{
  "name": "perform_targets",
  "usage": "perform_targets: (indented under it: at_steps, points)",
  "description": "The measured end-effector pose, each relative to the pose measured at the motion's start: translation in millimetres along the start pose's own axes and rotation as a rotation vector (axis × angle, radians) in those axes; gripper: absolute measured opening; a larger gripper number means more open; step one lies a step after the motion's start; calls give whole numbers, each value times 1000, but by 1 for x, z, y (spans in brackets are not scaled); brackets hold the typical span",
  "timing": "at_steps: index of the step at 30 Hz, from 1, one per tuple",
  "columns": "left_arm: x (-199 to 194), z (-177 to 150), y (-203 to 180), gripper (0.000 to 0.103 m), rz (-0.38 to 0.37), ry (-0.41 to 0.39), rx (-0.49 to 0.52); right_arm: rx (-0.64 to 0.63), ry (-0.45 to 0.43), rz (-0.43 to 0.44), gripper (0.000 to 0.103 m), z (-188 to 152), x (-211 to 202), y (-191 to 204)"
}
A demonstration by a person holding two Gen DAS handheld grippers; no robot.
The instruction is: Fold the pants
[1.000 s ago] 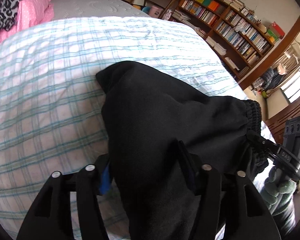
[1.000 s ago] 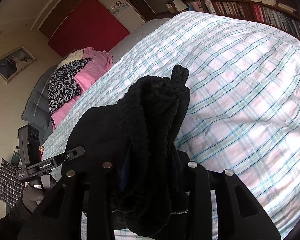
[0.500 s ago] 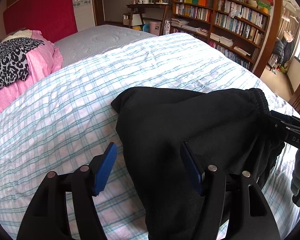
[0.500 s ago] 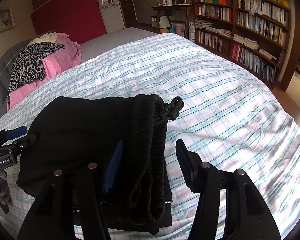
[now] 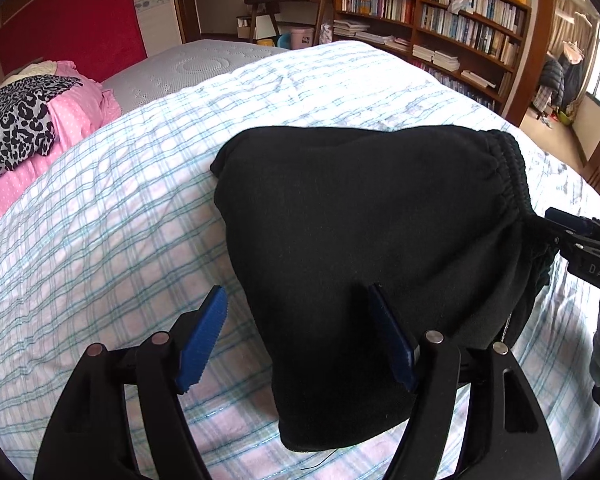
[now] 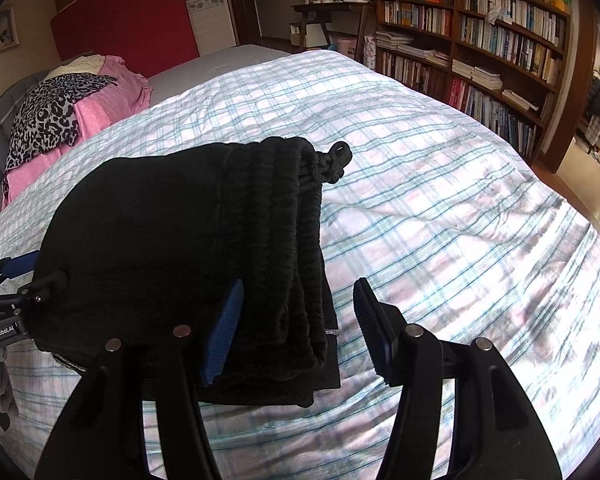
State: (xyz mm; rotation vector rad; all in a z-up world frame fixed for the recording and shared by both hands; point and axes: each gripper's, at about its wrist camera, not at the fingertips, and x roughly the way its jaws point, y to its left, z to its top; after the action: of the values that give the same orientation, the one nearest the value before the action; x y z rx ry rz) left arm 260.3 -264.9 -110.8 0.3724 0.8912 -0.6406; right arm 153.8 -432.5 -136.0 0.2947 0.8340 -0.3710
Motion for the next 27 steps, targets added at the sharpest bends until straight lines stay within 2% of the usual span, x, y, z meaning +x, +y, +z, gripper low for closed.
perform_targets:
  at_steps: [4,6,9,12,13,17,20,27]
  points:
    - [10,-9,-3,74,11,17,-2,1,17,-7,68,-2,9,-3]
    - [6,-9,-2,74,10,22,-18,18,31,-5,68,-1,8,-5]
    - [-10,-8,-3,75,-1,14,-29,13,-16,-4,68,-1,-14,-2]
    - [-31,-10,-6,88,-4,-19,-27,25,-51,12,72,-8,-40,-2]
    - [-38,-12,-8,91,-7,-32,-32,27,-58,16,77,-11,-48,-2]
    - [-59,-21,-13,93,-28,-46,-62,6,-82,31,88,-26,-78,2]
    - [-73,-27,-21,94,0,-49,-78,0,-111,54,100,-36,-100,6]
    - [-107,-34,-42,94,96,-102,-55,-44,-197,48,100,-43,-141,25]
